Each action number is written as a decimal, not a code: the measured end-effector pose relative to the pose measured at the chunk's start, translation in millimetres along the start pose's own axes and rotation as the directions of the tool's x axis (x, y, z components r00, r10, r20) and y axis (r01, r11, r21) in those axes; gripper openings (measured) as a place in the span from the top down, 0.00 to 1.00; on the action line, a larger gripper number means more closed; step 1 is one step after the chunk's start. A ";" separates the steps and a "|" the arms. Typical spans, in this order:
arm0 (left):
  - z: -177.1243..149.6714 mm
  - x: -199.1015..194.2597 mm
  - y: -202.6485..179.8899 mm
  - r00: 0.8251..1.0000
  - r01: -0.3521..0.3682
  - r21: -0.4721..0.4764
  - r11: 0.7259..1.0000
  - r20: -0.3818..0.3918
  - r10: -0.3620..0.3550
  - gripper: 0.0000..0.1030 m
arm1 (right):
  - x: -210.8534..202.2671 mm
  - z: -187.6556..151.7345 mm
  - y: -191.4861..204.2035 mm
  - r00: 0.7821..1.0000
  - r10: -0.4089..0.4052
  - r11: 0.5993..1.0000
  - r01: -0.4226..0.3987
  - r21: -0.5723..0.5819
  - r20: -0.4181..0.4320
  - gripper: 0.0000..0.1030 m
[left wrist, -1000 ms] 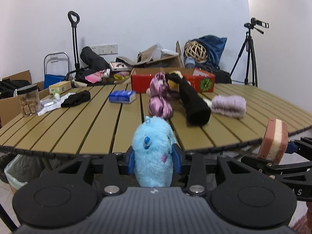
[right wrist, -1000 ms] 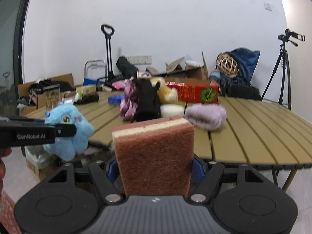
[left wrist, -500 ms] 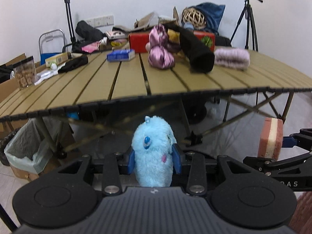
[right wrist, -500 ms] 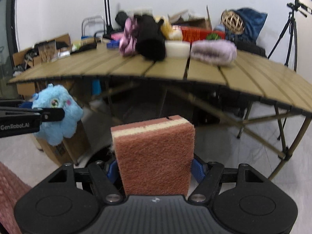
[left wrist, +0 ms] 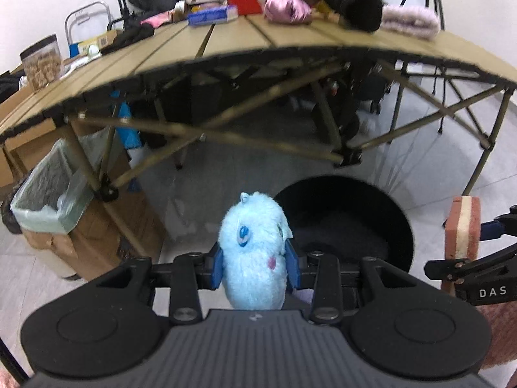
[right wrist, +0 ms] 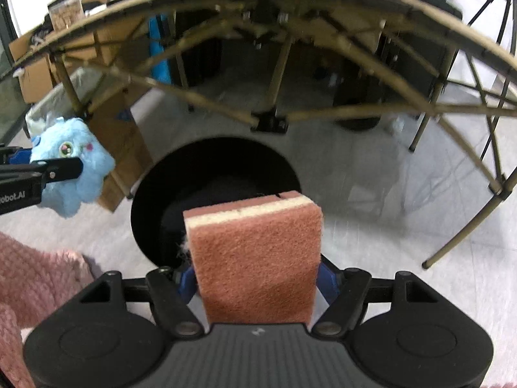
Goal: Collect trash
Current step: 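Carry the sponge and blue plush down over the black trash bin with both grippers, then open the left gripper to drop the blue plush into the bin, then move the right gripper over the bin opening and release the sponge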
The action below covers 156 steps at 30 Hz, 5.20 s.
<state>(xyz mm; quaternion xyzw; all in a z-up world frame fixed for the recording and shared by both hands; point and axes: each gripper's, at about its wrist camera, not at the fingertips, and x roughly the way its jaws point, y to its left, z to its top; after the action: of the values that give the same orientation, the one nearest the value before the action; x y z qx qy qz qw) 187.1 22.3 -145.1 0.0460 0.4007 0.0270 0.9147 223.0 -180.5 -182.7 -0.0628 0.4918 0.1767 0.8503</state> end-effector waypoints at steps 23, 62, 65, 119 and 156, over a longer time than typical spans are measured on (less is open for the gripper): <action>-11.8 31.8 20.7 0.990 -0.020 -0.071 0.997 -0.140 0.010 0.63 | 62.8 -17.4 8.9 0.965 -0.041 0.998 0.030 -0.048 -0.257 0.31; 30.3 85.7 -91.0 0.972 0.129 0.062 0.990 -0.204 -0.114 0.63 | 58.2 -25.2 -55.1 0.958 -0.130 0.980 0.164 0.114 -0.257 0.31; 33.2 91.9 -96.6 0.968 0.135 0.054 0.989 -0.220 -0.120 0.63 | 56.2 -24.7 -55.8 0.959 -0.139 0.978 0.173 0.118 -0.247 0.31; 25.9 94.7 -74.0 0.868 0.100 0.004 0.995 -0.489 -0.086 0.00 | 37.6 -11.1 -46.8 0.972 -0.179 0.978 0.193 0.084 -0.149 0.31; 5.4 71.2 35.5 0.878 -0.075 -0.142 0.987 -0.478 -0.002 0.00 | 46.4 65.4 42.7 0.997 -0.011 1.000 0.010 -0.011 -0.081 0.31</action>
<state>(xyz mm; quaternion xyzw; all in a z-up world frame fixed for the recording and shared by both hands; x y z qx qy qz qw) 238.9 63.4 -189.7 -0.0263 0.6090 0.0861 0.7880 281.9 -111.3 -186.4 -0.0772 0.5244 0.1722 0.8303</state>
